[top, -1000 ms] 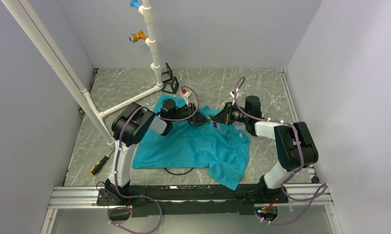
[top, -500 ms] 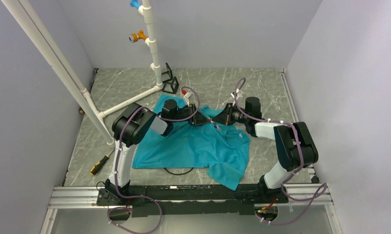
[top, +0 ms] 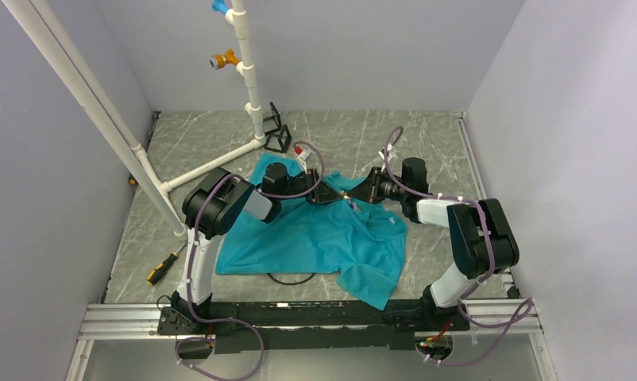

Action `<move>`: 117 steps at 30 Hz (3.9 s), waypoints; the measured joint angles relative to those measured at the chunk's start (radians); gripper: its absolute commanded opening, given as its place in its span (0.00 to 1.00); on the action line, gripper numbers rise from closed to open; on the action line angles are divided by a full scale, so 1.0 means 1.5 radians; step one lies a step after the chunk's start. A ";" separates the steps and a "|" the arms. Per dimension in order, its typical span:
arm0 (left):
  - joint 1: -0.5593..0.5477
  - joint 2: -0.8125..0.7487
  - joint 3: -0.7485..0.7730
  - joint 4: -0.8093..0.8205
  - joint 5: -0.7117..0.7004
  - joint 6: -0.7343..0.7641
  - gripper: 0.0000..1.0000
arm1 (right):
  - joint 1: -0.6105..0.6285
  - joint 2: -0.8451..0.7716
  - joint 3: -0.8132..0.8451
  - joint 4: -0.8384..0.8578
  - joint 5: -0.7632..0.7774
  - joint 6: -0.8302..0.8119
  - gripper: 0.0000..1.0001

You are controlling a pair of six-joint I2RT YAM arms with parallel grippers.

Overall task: Remove the brooch from the garment
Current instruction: Remove the brooch from the clothes.

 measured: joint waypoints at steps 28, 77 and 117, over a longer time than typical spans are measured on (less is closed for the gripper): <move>0.051 -0.021 -0.033 0.050 0.051 0.046 0.40 | -0.001 0.000 0.000 0.033 -0.035 0.004 0.00; 0.078 -0.087 -0.064 0.032 0.087 0.081 0.00 | 0.007 0.034 0.039 0.041 -0.087 0.018 0.44; 0.134 -0.307 -0.111 -0.328 -0.042 0.418 0.00 | -0.011 -0.021 0.077 -0.109 -0.090 -0.099 0.58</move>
